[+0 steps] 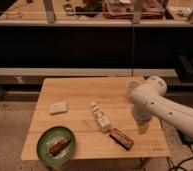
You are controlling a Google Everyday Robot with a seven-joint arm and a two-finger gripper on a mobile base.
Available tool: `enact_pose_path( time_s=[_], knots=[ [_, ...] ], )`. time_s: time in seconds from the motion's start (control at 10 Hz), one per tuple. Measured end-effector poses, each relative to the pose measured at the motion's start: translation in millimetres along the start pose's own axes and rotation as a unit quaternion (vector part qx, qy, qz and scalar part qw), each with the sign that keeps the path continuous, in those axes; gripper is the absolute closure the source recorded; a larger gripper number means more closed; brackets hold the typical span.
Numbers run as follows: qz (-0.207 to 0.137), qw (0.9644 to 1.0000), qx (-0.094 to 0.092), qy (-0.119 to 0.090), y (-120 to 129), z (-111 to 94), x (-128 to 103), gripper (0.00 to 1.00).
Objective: Move the arm in a circular motion
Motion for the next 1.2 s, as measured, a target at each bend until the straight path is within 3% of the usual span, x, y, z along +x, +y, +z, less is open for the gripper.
enact_pose_path(
  time_s=[0.2, 0.3, 0.5, 0.6, 0.7, 0.8, 0.9, 1.0, 1.2],
  knots=[
    [-0.072, 0.9967, 0.009, -0.036, -20, -15, -66, 0.35],
    [-0.112, 0.9916, 0.017, -0.063, -41, -27, -104, 0.35],
    [-0.148, 0.983, 0.038, -0.101, -83, -46, -139, 0.35],
    [-0.153, 0.979, 0.06, -0.12, -121, -54, -141, 0.35],
    [-0.145, 0.9785, 0.081, -0.122, -151, -56, -123, 0.35],
    [-0.126, 0.9799, 0.102, -0.116, -179, -54, -89, 0.35],
    [-0.094, 0.9824, 0.123, -0.104, -204, -49, -41, 0.35],
    [-0.045, 0.9852, 0.14, -0.089, -220, -41, 22, 0.35],
    [0.027, 0.9871, 0.146, -0.061, -216, -29, 102, 0.35]
  ],
)
